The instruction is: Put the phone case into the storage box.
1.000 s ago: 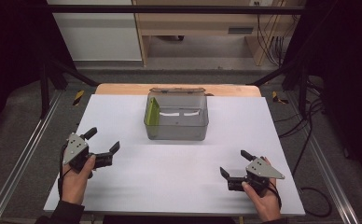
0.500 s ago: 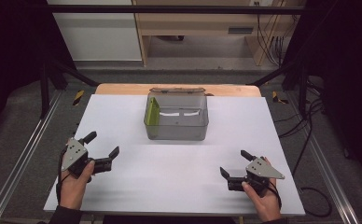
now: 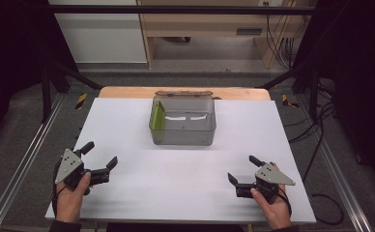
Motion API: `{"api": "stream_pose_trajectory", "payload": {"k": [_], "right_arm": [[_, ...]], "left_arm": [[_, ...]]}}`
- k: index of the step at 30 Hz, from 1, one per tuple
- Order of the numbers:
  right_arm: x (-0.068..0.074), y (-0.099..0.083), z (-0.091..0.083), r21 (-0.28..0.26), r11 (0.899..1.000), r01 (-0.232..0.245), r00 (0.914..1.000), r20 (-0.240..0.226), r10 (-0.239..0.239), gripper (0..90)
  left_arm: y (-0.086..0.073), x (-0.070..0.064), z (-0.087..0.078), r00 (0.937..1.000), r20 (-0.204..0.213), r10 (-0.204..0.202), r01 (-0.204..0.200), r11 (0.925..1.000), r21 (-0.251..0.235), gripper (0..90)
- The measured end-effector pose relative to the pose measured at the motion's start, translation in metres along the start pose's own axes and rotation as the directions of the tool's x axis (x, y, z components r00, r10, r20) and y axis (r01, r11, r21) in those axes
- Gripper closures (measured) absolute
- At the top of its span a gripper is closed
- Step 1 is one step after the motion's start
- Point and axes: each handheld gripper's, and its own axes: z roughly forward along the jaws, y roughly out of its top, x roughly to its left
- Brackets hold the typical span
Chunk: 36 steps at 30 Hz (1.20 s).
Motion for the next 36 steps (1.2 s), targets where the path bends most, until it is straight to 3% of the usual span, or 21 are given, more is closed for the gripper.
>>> {"api": "stream_pose_trajectory", "payload": {"k": [11,27,36], "right_arm": [[-0.002,0.0,0.0,-0.002,1.0,0.014,0.9999,0.009,-0.014,3.7],[-0.017,-0.002,-0.008,-0.047,0.997,-0.054,0.9985,0.007,0.055,4.0],[-0.018,-0.002,-0.009,-0.058,0.996,-0.061,0.998,0.012,0.062,4.1]], "left_arm": [[-0.006,-0.003,-0.006,0.9999,0.01,-0.009,0.009,1.0,0.001,1.2],[-0.014,-0.002,-0.014,0.9988,0.04,-0.028,0.028,0.9996,-0.004,1.7],[-0.018,-0.009,-0.006,0.9971,0.057,-0.05,0.05,0.9987,-0.005,1.5]]}}
